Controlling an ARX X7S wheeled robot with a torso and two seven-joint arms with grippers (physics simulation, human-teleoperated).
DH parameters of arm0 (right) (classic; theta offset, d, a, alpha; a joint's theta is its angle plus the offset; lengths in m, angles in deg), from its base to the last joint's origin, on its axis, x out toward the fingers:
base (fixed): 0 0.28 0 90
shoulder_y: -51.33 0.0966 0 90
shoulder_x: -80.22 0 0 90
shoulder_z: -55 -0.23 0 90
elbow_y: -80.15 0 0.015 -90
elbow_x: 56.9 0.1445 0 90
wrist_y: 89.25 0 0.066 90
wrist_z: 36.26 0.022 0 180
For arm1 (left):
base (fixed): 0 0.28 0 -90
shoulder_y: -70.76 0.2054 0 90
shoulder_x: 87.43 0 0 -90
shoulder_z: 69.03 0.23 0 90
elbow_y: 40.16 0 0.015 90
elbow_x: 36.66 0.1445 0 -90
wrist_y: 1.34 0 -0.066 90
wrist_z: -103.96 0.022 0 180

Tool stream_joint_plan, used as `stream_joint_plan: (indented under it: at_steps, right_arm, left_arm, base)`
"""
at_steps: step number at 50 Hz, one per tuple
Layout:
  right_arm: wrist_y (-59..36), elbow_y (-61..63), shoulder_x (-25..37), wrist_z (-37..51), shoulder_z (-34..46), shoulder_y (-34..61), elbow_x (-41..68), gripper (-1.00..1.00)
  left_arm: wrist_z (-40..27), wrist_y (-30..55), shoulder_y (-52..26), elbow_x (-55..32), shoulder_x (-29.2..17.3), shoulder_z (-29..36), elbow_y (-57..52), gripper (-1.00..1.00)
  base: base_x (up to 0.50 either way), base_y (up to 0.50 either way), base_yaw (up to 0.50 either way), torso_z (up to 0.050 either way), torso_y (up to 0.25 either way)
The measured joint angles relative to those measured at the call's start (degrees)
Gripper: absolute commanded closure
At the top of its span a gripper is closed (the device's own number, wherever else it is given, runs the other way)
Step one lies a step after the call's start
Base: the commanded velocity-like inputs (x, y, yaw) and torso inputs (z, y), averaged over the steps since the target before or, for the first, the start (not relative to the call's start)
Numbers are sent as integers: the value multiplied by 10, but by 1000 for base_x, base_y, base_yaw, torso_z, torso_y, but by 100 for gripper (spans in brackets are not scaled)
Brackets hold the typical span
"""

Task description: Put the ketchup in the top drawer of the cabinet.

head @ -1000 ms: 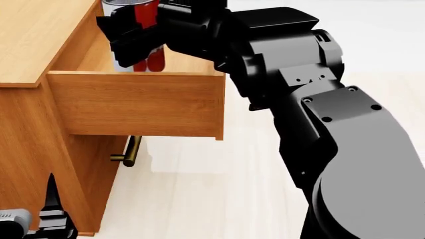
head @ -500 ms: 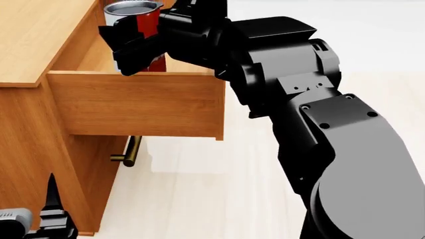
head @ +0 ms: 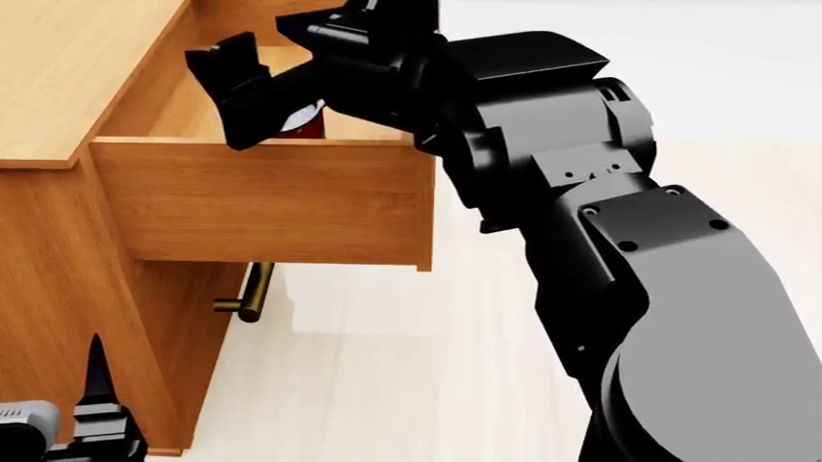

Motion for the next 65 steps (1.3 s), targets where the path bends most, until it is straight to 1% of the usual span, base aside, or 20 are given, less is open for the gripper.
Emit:
stream_joint_plan:
  at_steps: [10, 25, 35, 47, 52, 65]
  right_arm:
    - [9, 1, 0, 5, -3, 5, 4, -100]
    - [51, -5, 0, 37, 3, 29, 55, -100]
    - [106, -6, 0, 75, 10, 49, 91, -100]
    - [177, -9, 1, 135, 20, 83, 115, -100]
    - [206, 72, 43, 198, 26, 100, 108, -100]
    - [279, 429, 233, 418, 37, 143, 51, -100]
  left_arm:
    - [-2, 2, -2, 0, -1, 1, -1, -100]
    - [-2, 2, -3, -2, -3, 2, -2, -100]
    - [-5, 3, -5, 3, -6, 5, -6, -100]
    - [-15, 24, -13, 11, -17, 10, -47, -100]
    - [-18, 35, -17, 12, -21, 12, -67, -100]
    - [-29, 65, -14, 7, -36, 10, -132, -100]
  base:
    - [0, 0, 0, 0, 0]
    - [0, 0, 0, 0, 0]
    - [0, 0, 0, 0, 0]
    - [0, 0, 0, 0, 0]
    - [0, 0, 0, 0, 0]
    - [0, 0, 0, 0, 0]
